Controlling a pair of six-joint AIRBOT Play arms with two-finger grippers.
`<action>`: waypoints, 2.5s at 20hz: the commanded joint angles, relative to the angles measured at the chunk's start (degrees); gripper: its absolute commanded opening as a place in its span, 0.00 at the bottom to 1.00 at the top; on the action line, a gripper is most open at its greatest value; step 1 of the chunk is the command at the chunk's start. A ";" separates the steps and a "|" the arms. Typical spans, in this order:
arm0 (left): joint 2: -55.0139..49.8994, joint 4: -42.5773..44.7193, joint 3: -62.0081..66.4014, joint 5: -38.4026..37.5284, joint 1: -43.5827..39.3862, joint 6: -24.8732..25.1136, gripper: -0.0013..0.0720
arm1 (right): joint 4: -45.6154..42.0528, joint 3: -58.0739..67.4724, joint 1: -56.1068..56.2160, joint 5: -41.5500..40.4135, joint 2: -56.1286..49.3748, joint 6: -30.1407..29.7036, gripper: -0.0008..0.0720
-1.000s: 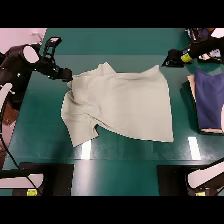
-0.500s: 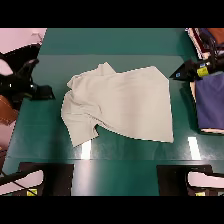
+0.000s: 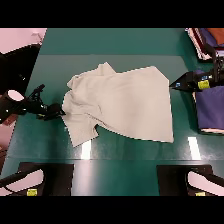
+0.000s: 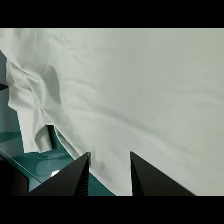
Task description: Fold the shirts.
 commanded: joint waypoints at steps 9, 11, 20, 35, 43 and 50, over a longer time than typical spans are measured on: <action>4.55 -3.91 4.90 2.03 -0.07 0.52 0.05 | -6.38 -8.94 -3.48 2.75 4.59 0.15 0.43; 8.48 -3.93 5.51 1.57 -0.04 1.62 0.05 | -8.55 -17.18 -8.39 2.64 7.65 0.37 0.43; 12.02 -4.00 5.49 -1.40 -0.04 1.75 0.05 | -15.98 -43.87 -15.52 -1.62 9.16 2.10 0.54; 22.10 -0.90 19.19 -6.75 -0.04 -1.27 0.05 | -12.07 -19.10 1.38 -7.93 15.69 2.08 0.03; 30.62 1.62 62.97 -6.19 -0.04 -5.40 0.05 | -19.96 28.85 1.40 -10.40 24.63 3.39 0.03; 30.60 0.90 75.76 -4.26 -0.04 -8.55 0.05 | -28.61 54.42 1.38 2.25 18.10 8.39 0.03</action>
